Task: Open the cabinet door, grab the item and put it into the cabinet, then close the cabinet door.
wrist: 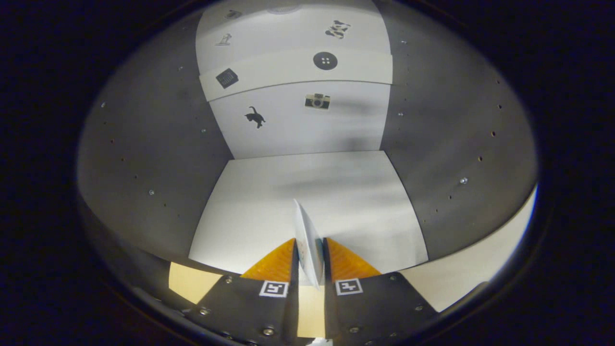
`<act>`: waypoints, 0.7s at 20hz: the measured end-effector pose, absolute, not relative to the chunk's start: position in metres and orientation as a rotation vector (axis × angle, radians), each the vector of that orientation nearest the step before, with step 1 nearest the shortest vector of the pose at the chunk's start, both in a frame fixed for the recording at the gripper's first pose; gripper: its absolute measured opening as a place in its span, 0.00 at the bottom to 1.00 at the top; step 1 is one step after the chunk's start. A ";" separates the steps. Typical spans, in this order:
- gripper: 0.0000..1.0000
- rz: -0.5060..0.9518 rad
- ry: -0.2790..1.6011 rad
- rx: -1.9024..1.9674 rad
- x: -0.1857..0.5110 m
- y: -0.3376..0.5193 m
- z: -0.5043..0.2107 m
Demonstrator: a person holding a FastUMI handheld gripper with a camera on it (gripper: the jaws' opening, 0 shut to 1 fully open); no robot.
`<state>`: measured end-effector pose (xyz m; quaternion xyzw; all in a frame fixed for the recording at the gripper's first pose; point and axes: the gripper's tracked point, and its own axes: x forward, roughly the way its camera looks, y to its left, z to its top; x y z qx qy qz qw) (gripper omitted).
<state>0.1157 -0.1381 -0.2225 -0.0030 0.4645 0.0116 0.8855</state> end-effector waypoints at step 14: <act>0.34 -0.008 0.636 0.001 0.108 -0.142 -0.147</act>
